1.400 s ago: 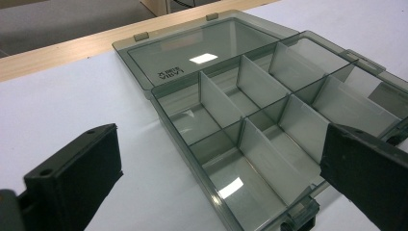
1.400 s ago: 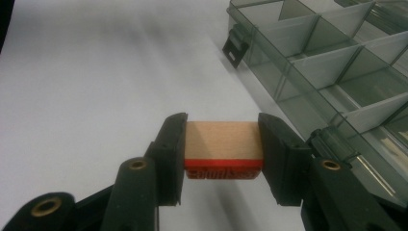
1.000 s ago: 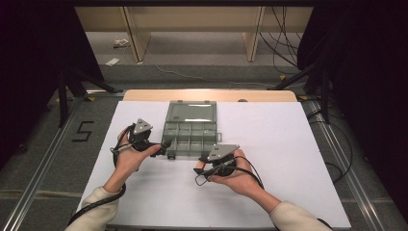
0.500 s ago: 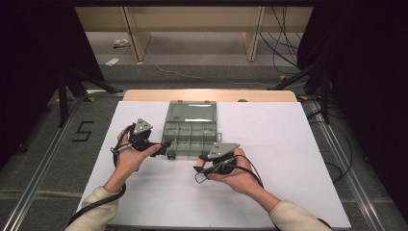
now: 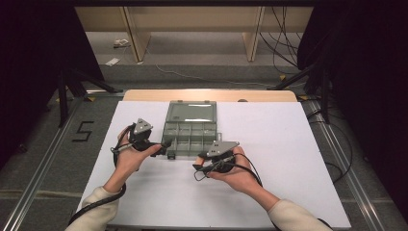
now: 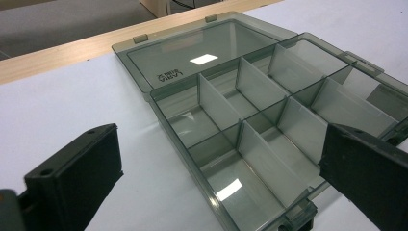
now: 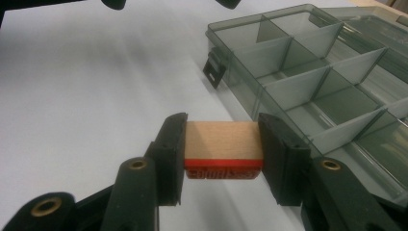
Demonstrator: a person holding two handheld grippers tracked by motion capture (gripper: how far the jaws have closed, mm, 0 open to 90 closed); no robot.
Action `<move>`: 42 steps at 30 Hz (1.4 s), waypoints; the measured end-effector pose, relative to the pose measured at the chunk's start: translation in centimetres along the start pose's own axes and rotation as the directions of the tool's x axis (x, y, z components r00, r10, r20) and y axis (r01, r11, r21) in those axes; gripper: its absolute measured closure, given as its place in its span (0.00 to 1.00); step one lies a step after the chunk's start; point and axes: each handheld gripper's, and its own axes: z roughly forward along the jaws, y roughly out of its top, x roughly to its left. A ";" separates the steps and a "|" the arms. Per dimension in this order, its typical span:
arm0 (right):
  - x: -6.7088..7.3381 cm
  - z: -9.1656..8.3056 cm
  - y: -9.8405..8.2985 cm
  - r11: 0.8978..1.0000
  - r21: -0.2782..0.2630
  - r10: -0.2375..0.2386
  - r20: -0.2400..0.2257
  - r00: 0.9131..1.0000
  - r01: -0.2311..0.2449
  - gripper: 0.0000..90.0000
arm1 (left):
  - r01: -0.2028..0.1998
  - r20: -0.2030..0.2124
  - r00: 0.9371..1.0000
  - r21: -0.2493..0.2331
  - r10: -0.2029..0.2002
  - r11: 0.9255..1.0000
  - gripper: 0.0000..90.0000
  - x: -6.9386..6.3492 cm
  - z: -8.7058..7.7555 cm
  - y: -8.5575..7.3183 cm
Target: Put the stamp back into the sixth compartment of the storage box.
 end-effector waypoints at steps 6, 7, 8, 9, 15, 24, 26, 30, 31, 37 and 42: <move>0.0 0.3 0.3 1.000 -0.009 -0.001 -0.003 1.000 0.001 0.62 | 0.001 0.001 1.000 -0.004 -0.001 1.000 0.00 0.0 0.0 0.0; 0.0 0.4 0.4 1.000 -0.008 -0.001 -0.005 1.000 0.001 0.62 | 0.001 0.000 1.000 -0.004 -0.001 1.000 0.00 0.0 0.0 0.0; 0.0 0.4 0.4 1.000 -0.009 -0.002 -0.004 1.000 0.001 0.62 | 0.001 0.000 1.000 -0.004 -0.001 1.000 0.00 0.0 0.0 0.0; 0.0 0.5 0.4 1.000 -0.009 -0.004 -0.005 1.000 0.004 0.62 | 0.003 0.000 1.000 -0.003 -0.003 1.000 0.00 0.0 0.0 0.0; -0.2 0.7 0.6 1.000 -0.011 -0.002 -0.002 1.000 0.002 0.62 | 0.000 0.001 1.000 -0.003 0.000 1.000 0.00 0.0 0.0 0.1; -0.5 0.8 1.1 1.000 -0.025 0.000 0.007 1.000 0.000 0.62 | 0.001 -0.001 1.000 -0.003 -0.001 1.000 0.00 0.1 0.0 0.1; -0.6 0.9 1.1 1.000 -0.025 -0.001 0.007 1.000 0.001 0.62 | 0.001 -0.001 1.000 -0.002 -0.001 1.000 0.00 0.1 0.1 0.0; -0.8 1.0 1.3 1.000 -0.028 0.003 0.011 1.000 -0.003 0.62 | 0.000 -0.001 1.000 -0.001 0.000 1.000 0.00 0.0 0.1 0.0; -0.8 1.0 1.3 1.000 -0.027 0.003 0.012 1.000 -0.002 0.62 | -0.001 -0.002 1.000 -0.002 0.001 1.000 0.00 0.0 0.1 0.0; -0.9 1.4 1.6 1.000 -0.027 0.001 0.013 1.000 -0.001 0.62 | 0.000 -0.006 1.000 -0.003 0.000 1.000 0.00 0.1 0.0 0.1; -1.0 1.6 1.8 1.000 -0.028 0.001 0.015 1.000 -0.001 0.62 | 0.001 -0.007 1.000 -0.006 -0.001 1.000 0.00 0.1 0.0 0.1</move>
